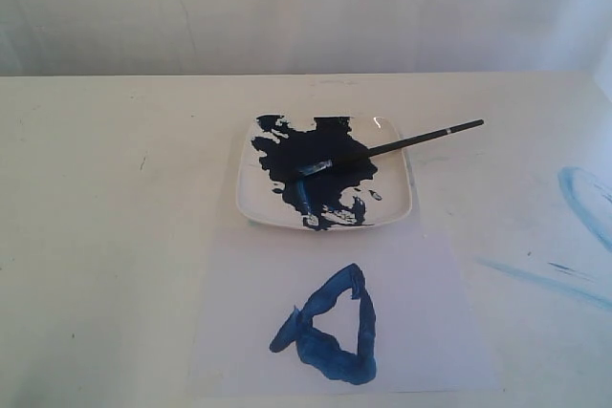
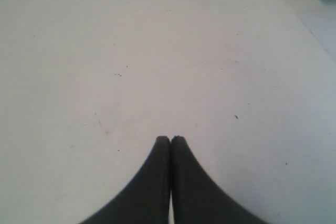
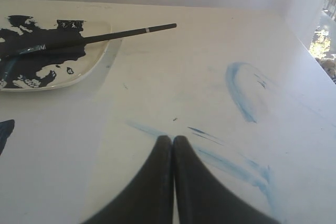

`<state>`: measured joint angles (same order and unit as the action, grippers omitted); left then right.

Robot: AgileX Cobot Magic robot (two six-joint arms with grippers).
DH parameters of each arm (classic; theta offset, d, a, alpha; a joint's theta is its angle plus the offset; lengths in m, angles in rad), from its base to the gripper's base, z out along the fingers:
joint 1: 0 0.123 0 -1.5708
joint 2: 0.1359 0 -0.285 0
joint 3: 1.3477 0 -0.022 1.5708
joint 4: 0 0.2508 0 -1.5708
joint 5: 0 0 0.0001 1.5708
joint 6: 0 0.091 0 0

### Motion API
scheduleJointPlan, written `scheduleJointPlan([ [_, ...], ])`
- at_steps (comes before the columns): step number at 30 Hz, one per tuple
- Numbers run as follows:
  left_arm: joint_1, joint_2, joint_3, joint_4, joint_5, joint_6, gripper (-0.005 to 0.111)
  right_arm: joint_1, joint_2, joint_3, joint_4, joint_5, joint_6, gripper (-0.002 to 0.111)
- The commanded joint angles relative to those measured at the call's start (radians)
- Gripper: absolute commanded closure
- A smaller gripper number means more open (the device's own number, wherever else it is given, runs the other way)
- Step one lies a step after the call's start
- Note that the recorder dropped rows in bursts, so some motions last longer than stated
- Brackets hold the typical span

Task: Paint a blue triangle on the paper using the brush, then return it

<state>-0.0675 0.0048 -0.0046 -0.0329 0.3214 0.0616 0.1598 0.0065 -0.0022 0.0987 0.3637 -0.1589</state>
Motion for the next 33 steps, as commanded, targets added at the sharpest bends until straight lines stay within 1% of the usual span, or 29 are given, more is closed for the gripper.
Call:
scheduleJointPlan([
  [1, 0.043, -0.005, 0.005, -0.004, 0.031, -0.003, 0.107, 0.003, -0.007, 0.002, 0.001, -0.013, -0.002, 0.108],
  [16, 0.045, -0.005, 0.005, -0.004, 0.031, -0.003, 0.107, 0.003, -0.007, 0.002, 0.001, -0.013, -0.002, 0.108],
  [19, 0.045, -0.005, 0.005, -0.004, 0.031, -0.003, 0.107, -0.056, -0.007, 0.002, 0.001, -0.013, -0.002, 0.108],
  [28, 0.045, -0.005, 0.005, -0.004, 0.031, -0.003, 0.107, -0.153, -0.007, 0.002, 0.001, -0.013, 0.003, 0.108],
  [33, 0.045, -0.005, 0.005, -0.004, 0.031, -0.003, 0.107, -0.171, -0.007, 0.002, 0.001, -0.013, 0.003, 0.108],
])
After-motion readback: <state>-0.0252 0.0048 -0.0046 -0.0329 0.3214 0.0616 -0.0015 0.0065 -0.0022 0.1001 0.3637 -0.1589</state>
